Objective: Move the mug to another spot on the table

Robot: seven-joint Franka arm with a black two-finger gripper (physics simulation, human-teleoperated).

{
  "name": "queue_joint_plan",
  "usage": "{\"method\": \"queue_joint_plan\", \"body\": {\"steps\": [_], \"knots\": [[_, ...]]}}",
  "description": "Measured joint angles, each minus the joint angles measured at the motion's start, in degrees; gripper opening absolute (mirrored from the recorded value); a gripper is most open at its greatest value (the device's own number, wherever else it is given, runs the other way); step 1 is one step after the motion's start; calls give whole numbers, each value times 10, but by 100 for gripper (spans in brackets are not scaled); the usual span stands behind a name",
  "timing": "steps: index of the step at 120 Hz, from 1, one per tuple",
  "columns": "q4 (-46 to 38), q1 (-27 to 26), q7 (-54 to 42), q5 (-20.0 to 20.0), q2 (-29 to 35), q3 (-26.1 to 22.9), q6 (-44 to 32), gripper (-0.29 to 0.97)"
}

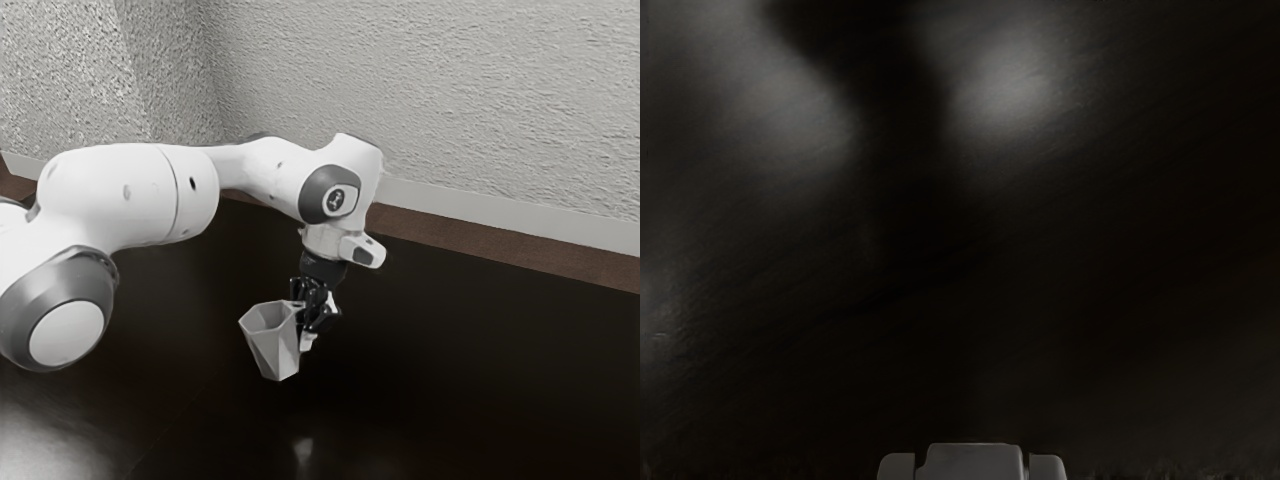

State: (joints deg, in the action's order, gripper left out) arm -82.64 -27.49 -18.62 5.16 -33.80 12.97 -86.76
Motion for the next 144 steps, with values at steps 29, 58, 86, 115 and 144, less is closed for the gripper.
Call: {"method": "queue_joint_plan", "body": {"steps": [29,58,86,115,144], "knots": [[3,33,-4,-4,20,4,16,-7],[22,42,-13,-23,15,47,21,-8],[92,58,-19,-37,-45,63,21,-9],[114,85,-22,-36,-94,62,17,-9],[157,96,-24,-27,-145,60,15,-9]]}}
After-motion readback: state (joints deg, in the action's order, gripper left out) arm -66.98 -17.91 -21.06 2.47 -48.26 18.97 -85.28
